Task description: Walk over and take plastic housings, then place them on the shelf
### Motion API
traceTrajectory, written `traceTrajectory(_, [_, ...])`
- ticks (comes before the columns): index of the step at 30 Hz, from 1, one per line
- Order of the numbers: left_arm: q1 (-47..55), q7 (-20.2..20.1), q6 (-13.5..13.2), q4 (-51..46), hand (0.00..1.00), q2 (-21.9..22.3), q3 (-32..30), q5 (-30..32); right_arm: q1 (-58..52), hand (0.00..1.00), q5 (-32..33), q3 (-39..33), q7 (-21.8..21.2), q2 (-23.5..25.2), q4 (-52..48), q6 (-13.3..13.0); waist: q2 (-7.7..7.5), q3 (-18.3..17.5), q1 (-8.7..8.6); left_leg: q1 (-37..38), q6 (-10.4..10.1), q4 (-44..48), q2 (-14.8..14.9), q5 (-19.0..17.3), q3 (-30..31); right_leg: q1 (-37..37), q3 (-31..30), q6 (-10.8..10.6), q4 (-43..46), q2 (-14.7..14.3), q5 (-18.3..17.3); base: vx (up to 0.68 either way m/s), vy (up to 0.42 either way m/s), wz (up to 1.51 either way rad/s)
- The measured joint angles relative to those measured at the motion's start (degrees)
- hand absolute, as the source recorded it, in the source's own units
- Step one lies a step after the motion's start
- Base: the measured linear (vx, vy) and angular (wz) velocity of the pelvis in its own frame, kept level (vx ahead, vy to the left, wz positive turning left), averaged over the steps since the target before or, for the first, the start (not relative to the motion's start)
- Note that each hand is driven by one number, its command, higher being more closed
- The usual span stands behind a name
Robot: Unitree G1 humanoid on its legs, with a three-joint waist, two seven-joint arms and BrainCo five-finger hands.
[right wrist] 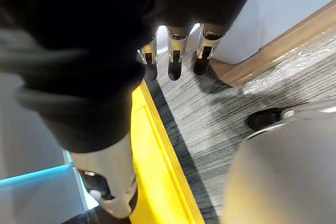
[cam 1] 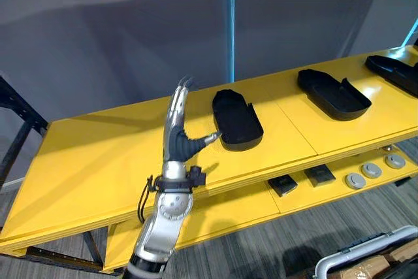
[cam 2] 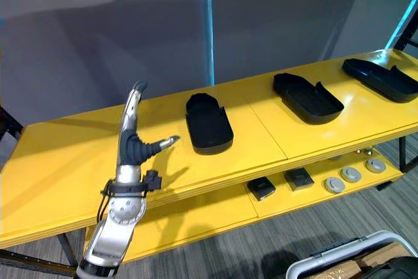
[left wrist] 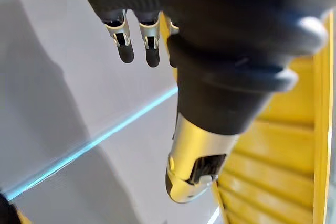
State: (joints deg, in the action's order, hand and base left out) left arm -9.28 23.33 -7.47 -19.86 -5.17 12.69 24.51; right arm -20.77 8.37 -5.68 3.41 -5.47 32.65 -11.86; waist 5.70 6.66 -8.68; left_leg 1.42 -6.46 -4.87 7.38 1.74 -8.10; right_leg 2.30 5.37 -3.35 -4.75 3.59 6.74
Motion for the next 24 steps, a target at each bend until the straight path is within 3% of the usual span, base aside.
traceTrajectory(2, [7.8,1.0,-2.3,-1.0,0.0,1.4,-1.9,-4.3,0.6,0.0,-1.5,-0.5,1.7,1.2,-6.3,0.1,-0.08,-0.1,0.14,0.3,-0.5,1.6,0.4,-1.3,-1.8,0.4,-2.3,-0.3,0.1,-0.6,-0.5,-0.01,0.006,-0.46])
traceTrajectory(4, [12.1,2.5,-3.0,-1.0,0.0,3.0,-3.6,-7.2,1.4,0.0,-2.3,-0.3,2.6,1.0,-11.5,0.0,-0.21,-0.1,1.33,-1.1,-0.7,8.7,0.8,-5.8,-2.5,1.6,-6.4,-0.2,0.7,-1.4,-0.5,-0.04,0.024,-1.16])
traceTrajectory(5, [15.1,4.2,-3.5,-1.1,0.0,4.5,-4.8,-9.8,2.6,0.0,-2.7,0.4,3.5,0.2,-15.7,-0.1,-0.12,-0.2,2.87,-2.9,0.6,16.9,1.1,-10.3,2.9,2.6,-10.9,-0.1,2.0,-2.8,-0.4,0.01,0.048,-2.07])
traceTrajectory(7, [17.1,6.4,-3.7,-1.2,0.0,5.4,-5.1,-11.6,4.6,0.0,-4.5,2.5,5.5,-1.3,-23.3,-0.3,0.42,-0.5,4.65,-5.0,-0.7,27.3,-0.2,-16.5,18.9,4.9,-18.7,0.0,5.2,-6.1,-0.4,0.07,0.104,-2.07])
traceTrajectory(9, [16.6,6.5,-4.0,-1.0,0.0,5.4,-4.3,-11.9,5.1,0.0,-4.7,3.7,6.3,-1.5,-29.5,-0.9,0.37,-0.5,4.48,-4.1,-1.8,31.7,-2.2,-20.6,29.2,7.8,-24.3,-0.2,9.0,-8.8,0.0,-0.01,0.187,-1.72])
traceTrajectory(10, [16.3,6.5,-4.3,-1.0,0.0,5.6,-4.3,-11.9,4.9,0.0,-4.7,3.7,6.3,-1.2,-31.1,-1.1,0.27,-0.4,4.24,-3.7,-1.1,31.7,-2.5,-21.6,30.1,8.8,-25.8,-0.6,10.2,-9.5,0.1,-0.05,0.208,-1.68])
traceTrajectory(13, [13.4,6.6,-4.5,-0.5,0.0,6.6,-4.4,-11.8,0.1,0.0,-4.8,4.5,6.4,0.9,-39.9,-1.6,-2.25,1.2,3.85,-2.6,4.1,31.1,-4.7,-25.6,25.2,12.4,-34.5,-4.3,11.7,-10.5,2.6,-0.21,0.319,-1.54])
traceTrajectory(14, [13.0,6.5,-4.6,-0.3,0.0,6.2,-4.4,-11.8,-1.1,0.0,-5.5,5.4,6.6,1.7,-41.3,-1.7,-4.5,2.1,4.0,-2.9,5.3,31.8,-5.8,-26.4,20.7,12.7,-36.3,-5.2,9.0,-10.0,6.7,-0.27,0.223,-1.59])
traceTrajectory(15, [13.3,6.5,-4.6,-0.3,0.0,6.0,-4.4,-11.8,-1.3,0.0,-6.1,5.9,6.6,2.2,-41.3,-1.7,-5.74,2.1,4.34,-3.3,5.7,32.3,-6.1,-26.2,17.8,12.7,-35.8,-4.9,5.6,-9.9,11.3,-0.38,0.22,-2.31])
traceTrajectory(16, [13.6,6.5,-4.7,0.0,0.0,5.6,-4.8,-11.8,-0.8,0.0,-6.7,6.3,6.7,3.5,-40.9,-1.9,-6.58,2.1,5.55,-4.5,6.7,32.4,-4.8,-25.4,11.8,12.9,-29.8,-1.8,0.0,-9.3,18.6,-0.38,0.118,-2.26])
traceTrajectory(17, [13.0,6.4,-4.8,2.4,0.0,5.7,-4.8,-11.8,-0.5,0.0,-6.7,5.9,7.2,4.2,-39.5,-1.9,-6.73,2.3,5.71,-4.7,6.9,31.8,-3.7,-24.3,7.4,13.7,-16.2,-0.9,3.5,-8.8,14.3,-0.35,0.095,-2.43])
traceTrajectory(18, [13.4,6.2,-4.7,3.2,0.0,5.7,-4.8,-11.8,0.7,0.0,-6.7,5.6,7.4,4.1,-37.5,-1.9,-6.11,2.2,6.37,-4.6,6.7,30.5,-2.1,-23.1,3.6,14.1,-8.7,2.1,7.1,-8.5,8.7,-0.3,0.087,-1.99])
traceTrajectory(19, [13.8,6.2,-4.8,3.4,0.0,5.8,-5.2,-11.9,2.3,0.0,-6.7,5.4,7.6,4.0,-35.5,-1.9,-5.01,2.5,6.68,-4.5,6.5,29.6,-0.1,-22.1,0.9,13.8,-4.4,2.9,10.0,-7.9,5.1,-0.24,0.107,-1.97])
traceTrajectory(20, [13.7,6.1,-4.8,3.5,0.0,6.0,-6.1,-12.0,4.7,0.0,-6.9,5.1,7.7,4.1,-32.6,-1.9,-3.78,3.1,7.08,-4.5,5.8,28.7,2.4,-20.8,-2.2,12.6,-1.1,1.8,13.7,-6.0,1.8,-0.22,0.082,-1.57])
traceTrajectory(21, [13.6,6.1,-4.9,3.7,0.0,6.0,-6.5,-12.0,5.7,0.0,-6.9,5.1,7.9,4.2,-31.3,-1.9,-3.47,3.3,7.11,-4.6,5.3,28.3,3.6,-20.3,-3.5,11.8,-0.2,1.4,15.1,-4.7,0.0,-0.19,-0.016,-1.48])
traceTrajectory(23, [13.4,5.5,-5.4,5.7,0.0,5.6,-6.7,-12.7,7.4,0.0,-7.0,5.1,8.2,4.3,-28.5,-1.9,-3.76,3.2,7.95,-5.6,3.8,26.9,6.0,-19.3,-6.8,7.9,-0.1,-1.6,15.9,0.7,-4.8,-0.17,-0.18,-1.05])
traceTrajectory(24, [13.6,5.2,-5.3,6.1,0.0,5.5,-6.7,-13.1,7.4,0.0,-7.0,5.1,8.4,4.4,-28.4,-1.9,-4.21,2.9,8.05,-6.1,3.1,26.9,5.8,-19.2,-7.2,6.7,-0.3,-2.8,14.7,1.8,-5.6,-0.12,-0.319,-0.69])
